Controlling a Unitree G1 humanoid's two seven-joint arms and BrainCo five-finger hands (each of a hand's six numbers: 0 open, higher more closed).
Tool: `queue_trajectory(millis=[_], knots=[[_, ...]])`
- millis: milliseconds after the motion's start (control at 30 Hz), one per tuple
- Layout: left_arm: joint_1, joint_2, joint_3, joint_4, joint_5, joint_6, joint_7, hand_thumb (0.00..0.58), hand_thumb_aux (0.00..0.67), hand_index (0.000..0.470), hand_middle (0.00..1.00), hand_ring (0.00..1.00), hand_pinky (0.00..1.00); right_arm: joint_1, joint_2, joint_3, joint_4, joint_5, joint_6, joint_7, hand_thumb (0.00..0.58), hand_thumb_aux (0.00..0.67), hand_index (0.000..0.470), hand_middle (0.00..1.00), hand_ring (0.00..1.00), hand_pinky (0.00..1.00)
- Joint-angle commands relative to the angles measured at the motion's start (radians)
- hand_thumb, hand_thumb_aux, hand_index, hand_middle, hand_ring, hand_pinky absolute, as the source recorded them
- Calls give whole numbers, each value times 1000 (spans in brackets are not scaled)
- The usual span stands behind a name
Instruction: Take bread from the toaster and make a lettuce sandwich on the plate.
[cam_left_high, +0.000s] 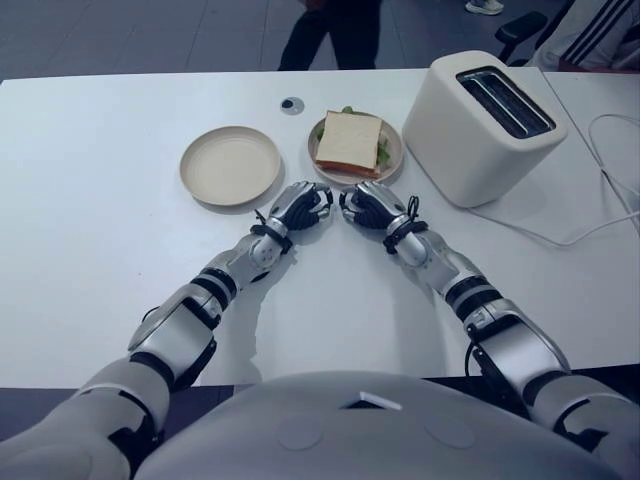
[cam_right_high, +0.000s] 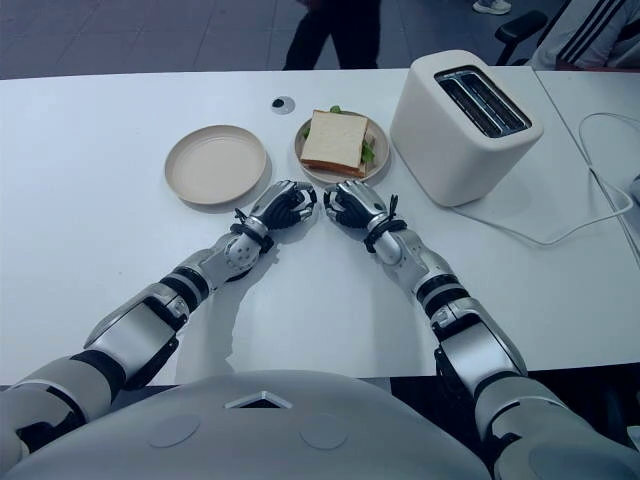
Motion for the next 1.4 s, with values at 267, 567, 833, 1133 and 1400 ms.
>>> queue_trajectory(millis=[267, 567, 833, 1133, 1400], knots=[[309, -26, 354, -472, -507, -287, -208, 0, 0, 0, 0, 0, 0, 289, 39, -293, -368, 383, -247, -19, 0, 0, 0, 0, 0, 0], [278, -133, 474, -238, -403, -378, -244, 0, 0, 0, 0, 0, 0, 184, 136, -308, -100, 322, -400, -82, 0, 0, 0, 0, 0, 0], [42, -166, 602, 66, -400, -315, -256, 0, 0, 0, 0, 0, 0, 6, 174, -343, 168, 333, -453, -112, 0, 0, 0, 0, 0, 0], [-11, -191, 630, 160, -320, -428, -204, 0, 0, 0, 0, 0, 0, -101, 178, -403, 357, 358, -492, -122, 0, 0, 0, 0, 0, 0], [66, -180, 645, 101, -248, -556, -162, 0, 0, 0, 0, 0, 0, -31, 189, -384, 289, 320, -563, -139, 0, 0, 0, 0, 0, 0]])
